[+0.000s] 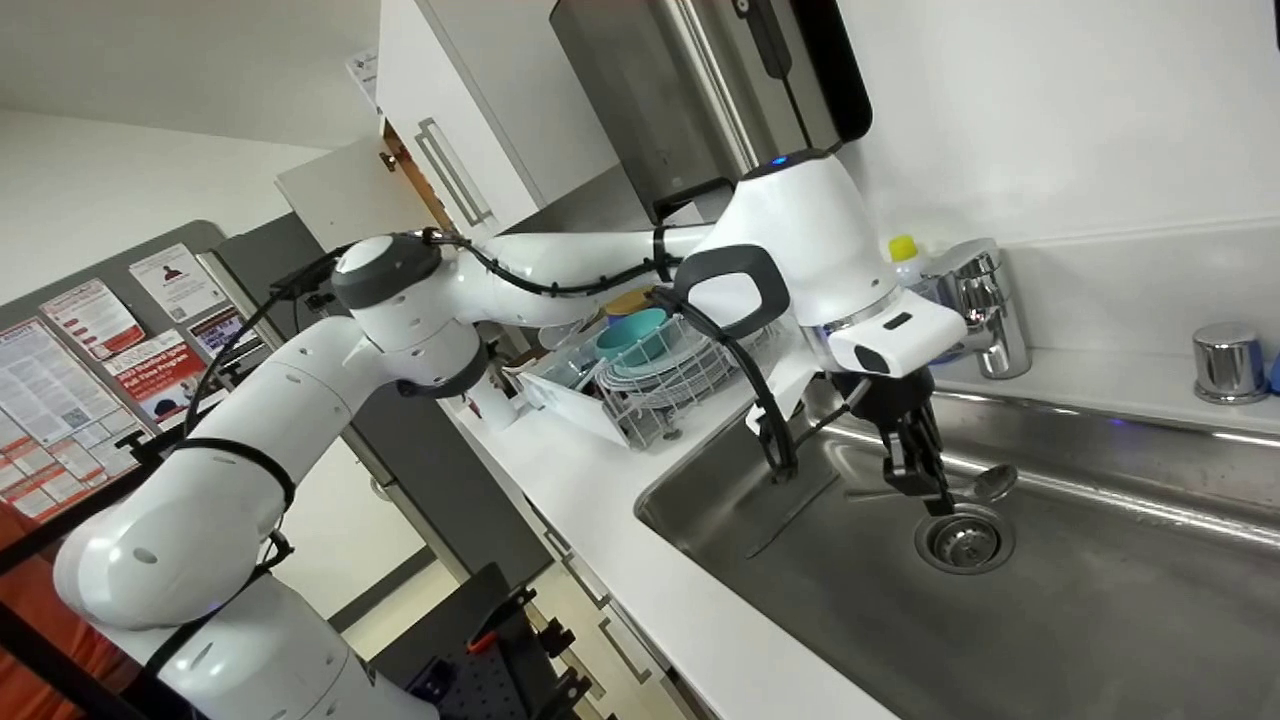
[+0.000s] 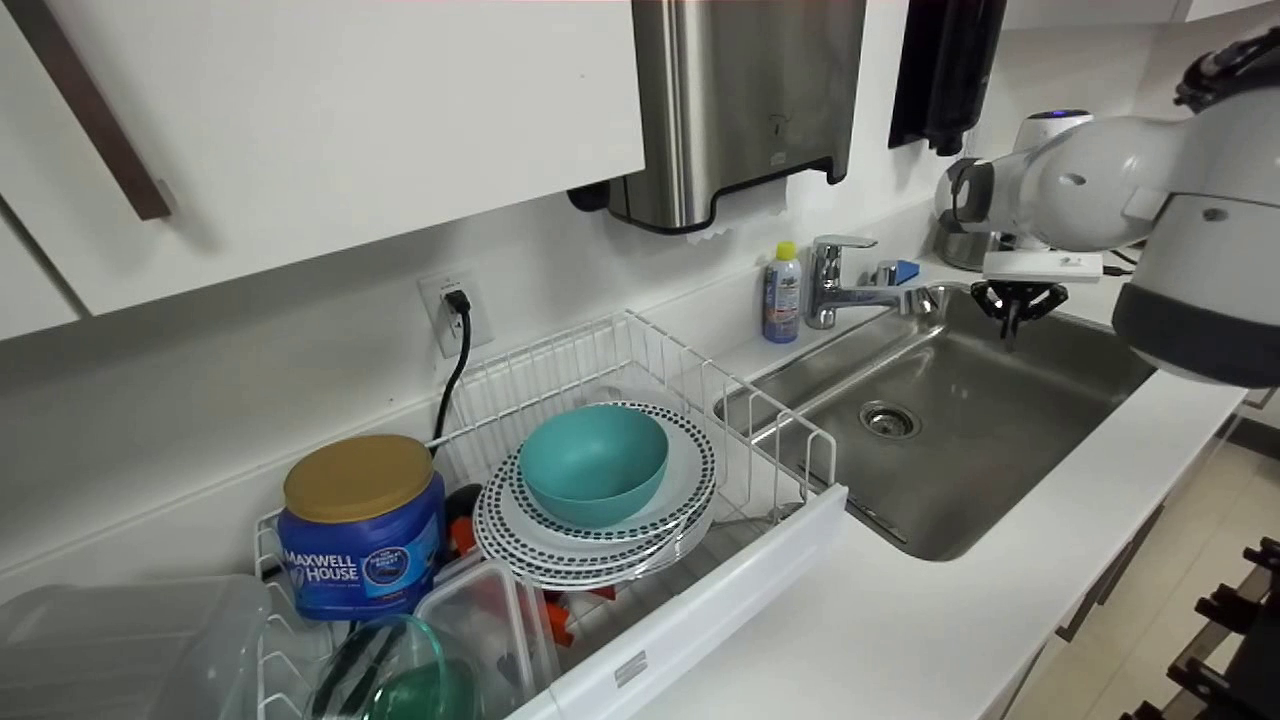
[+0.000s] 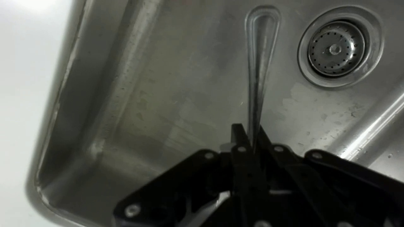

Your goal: Remove the silver spoon from the bowl and put it in the sink

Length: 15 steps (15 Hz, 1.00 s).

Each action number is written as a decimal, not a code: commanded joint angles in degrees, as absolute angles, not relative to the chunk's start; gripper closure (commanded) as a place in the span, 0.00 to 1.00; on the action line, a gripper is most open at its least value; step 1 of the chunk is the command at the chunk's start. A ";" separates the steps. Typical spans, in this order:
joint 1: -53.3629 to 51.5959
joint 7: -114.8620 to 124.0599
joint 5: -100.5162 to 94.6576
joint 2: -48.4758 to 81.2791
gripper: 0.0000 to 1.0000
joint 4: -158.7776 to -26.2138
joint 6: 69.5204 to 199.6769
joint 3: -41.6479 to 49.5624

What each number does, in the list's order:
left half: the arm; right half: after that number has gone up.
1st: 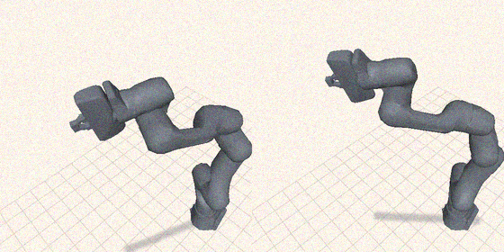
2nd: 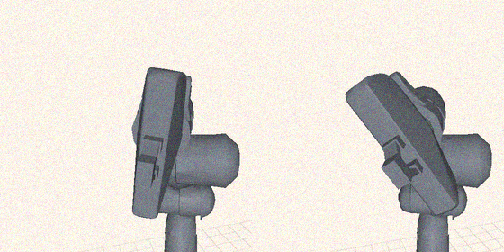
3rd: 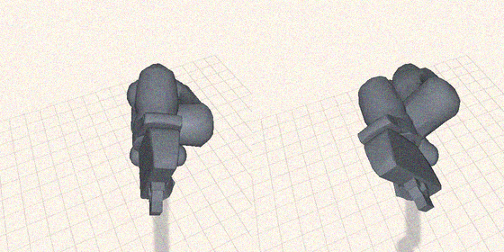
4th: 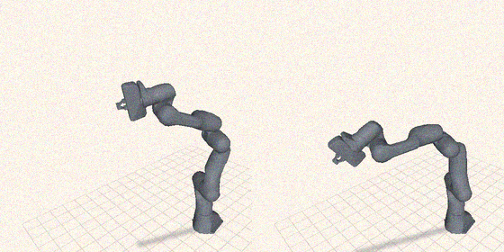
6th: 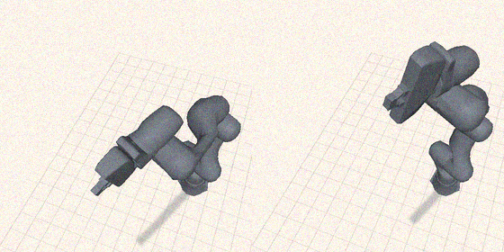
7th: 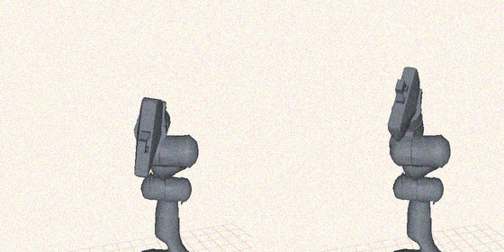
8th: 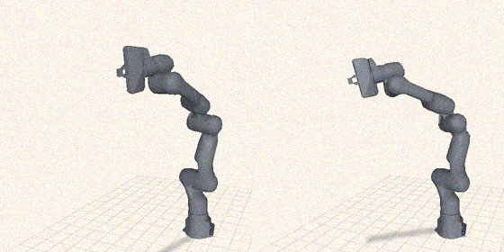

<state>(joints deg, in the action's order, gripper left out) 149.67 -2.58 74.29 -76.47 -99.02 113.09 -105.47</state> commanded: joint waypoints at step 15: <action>148.87 9.80 78.22 -85.30 0.98 -96.04 115.98 -112.59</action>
<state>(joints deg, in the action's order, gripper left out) 149.03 4.26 80.64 -85.29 -96.65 113.83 -110.83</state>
